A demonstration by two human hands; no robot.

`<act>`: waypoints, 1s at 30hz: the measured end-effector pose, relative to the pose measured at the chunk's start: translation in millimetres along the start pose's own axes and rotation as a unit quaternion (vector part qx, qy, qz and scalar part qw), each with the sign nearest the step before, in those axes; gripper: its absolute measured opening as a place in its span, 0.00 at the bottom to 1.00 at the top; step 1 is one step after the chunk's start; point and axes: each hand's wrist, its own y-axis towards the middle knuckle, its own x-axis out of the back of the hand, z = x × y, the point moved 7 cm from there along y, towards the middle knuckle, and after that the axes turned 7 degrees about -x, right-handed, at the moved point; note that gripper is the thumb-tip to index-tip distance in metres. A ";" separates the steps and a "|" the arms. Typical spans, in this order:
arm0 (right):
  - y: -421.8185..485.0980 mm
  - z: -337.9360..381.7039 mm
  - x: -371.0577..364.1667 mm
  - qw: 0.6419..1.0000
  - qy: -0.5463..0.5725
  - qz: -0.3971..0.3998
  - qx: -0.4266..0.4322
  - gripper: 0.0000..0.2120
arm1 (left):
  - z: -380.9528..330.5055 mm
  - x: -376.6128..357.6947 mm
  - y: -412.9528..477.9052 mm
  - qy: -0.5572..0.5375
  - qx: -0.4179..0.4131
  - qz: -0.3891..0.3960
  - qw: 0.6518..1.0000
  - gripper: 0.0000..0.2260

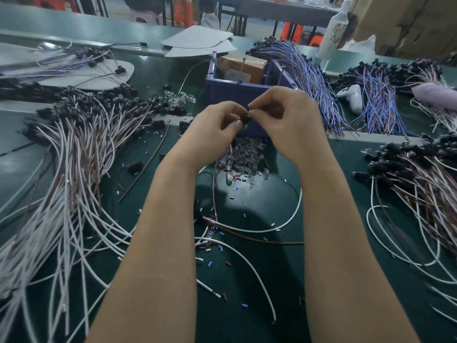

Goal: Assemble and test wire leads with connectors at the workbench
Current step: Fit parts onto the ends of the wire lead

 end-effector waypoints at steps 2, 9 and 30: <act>0.7 -2.0 1.1 1.000 0.005 -0.003 -0.008 0.04 | 1.4 -0.6 1.1 0.004 0.000 0.001 1.000 0.07; 2.4 -6.0 -1.8 0.999 -0.006 0.034 -0.021 0.04 | -0.2 -0.6 4.9 0.069 -0.032 0.005 0.997 0.08; 2.5 -29.7 -15.9 0.955 0.252 0.022 -0.156 0.06 | -4.0 0.4 6.3 0.049 -0.017 -0.053 0.997 0.03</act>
